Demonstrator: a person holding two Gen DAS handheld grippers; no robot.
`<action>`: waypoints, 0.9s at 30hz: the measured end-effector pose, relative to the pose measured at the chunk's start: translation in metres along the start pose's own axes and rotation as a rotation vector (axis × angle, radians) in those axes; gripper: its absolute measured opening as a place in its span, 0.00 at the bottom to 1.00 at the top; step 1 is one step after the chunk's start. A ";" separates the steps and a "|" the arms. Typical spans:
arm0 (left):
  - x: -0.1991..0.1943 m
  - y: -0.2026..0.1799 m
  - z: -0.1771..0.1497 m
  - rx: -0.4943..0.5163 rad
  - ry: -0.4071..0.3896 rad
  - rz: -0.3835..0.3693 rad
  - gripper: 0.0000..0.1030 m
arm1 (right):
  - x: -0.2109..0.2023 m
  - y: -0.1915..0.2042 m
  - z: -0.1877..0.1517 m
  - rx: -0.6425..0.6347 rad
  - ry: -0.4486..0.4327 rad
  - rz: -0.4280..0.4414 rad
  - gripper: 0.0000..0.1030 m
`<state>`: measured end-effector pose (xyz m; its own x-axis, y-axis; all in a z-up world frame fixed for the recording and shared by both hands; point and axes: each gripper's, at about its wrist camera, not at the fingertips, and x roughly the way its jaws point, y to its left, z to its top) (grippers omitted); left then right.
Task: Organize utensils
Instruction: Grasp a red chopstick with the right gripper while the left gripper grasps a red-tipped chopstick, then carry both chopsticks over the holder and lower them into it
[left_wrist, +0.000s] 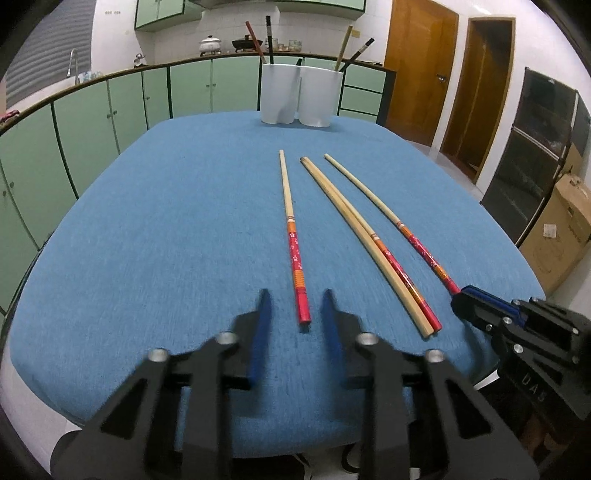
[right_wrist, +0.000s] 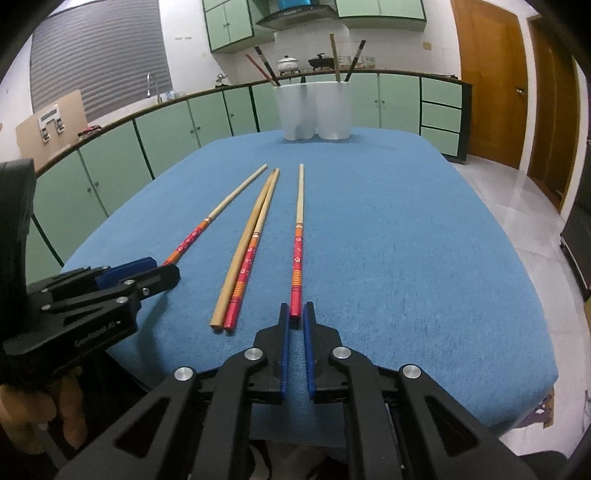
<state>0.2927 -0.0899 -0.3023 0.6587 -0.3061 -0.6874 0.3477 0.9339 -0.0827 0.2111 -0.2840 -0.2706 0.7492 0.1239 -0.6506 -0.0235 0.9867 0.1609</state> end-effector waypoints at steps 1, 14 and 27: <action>0.000 0.001 0.000 -0.007 0.003 -0.008 0.06 | 0.000 0.001 0.001 -0.001 0.000 0.000 0.08; -0.050 0.004 0.029 -0.063 -0.079 -0.027 0.05 | -0.044 0.008 0.038 -0.010 -0.115 0.034 0.06; -0.096 0.013 0.133 0.026 -0.211 -0.058 0.05 | -0.062 0.016 0.165 -0.132 -0.137 0.090 0.06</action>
<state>0.3221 -0.0727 -0.1413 0.7613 -0.3939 -0.5151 0.4048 0.9092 -0.0971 0.2735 -0.2929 -0.1047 0.8232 0.2052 -0.5293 -0.1741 0.9787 0.1086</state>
